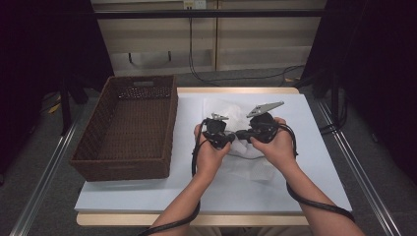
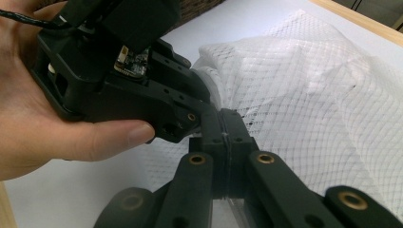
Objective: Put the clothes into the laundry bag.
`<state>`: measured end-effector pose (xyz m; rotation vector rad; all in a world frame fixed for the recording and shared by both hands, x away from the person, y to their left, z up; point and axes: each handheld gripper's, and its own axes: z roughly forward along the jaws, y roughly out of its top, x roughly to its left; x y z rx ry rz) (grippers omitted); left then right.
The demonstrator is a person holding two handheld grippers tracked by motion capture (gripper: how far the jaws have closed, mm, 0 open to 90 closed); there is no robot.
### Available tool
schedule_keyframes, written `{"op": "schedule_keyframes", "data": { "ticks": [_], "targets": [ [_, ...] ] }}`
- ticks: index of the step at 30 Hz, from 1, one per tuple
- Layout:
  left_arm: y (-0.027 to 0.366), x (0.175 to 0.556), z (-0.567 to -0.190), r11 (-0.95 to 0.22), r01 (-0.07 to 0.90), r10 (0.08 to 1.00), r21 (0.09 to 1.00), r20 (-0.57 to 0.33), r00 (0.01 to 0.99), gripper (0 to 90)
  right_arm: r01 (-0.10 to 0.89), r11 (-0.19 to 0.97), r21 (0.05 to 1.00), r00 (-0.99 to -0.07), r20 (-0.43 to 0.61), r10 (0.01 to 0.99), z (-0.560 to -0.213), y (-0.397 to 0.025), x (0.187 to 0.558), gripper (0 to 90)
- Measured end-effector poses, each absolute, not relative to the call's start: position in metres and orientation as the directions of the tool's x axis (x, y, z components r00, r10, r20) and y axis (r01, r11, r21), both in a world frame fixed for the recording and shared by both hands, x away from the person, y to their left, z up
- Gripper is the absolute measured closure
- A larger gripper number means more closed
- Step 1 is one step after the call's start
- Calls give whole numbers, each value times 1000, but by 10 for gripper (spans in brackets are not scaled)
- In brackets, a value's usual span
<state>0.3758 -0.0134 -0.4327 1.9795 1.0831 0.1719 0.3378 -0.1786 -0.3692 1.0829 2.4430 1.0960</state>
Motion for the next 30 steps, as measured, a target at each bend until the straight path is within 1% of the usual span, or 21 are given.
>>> {"op": "schedule_keyframes", "data": {
  "ticks": [14,17,18,20,25,30],
  "targets": [
    [-13,378,-434,-257,638,748,726,-269,607,809,530,440,725,-693,71,718,-371,-178,339,900],
    [-13,378,-433,-263,631,747,730,-260,612,809,530,440,725,-691,69,719,-371,-177,339,900],
    [-13,378,-433,-247,631,750,735,-268,605,809,529,439,726,-692,70,719,-370,-177,339,900],
    [-13,378,-430,-252,620,751,743,-253,609,809,528,441,726,-690,64,721,-370,-177,339,900],
    [-12,380,-427,-225,611,756,759,-259,601,810,528,438,727,-693,72,717,-371,-177,339,900],
    [-13,384,-433,-240,582,759,777,-224,612,807,526,441,727,-698,71,713,-371,-177,340,900]
  ]
}}
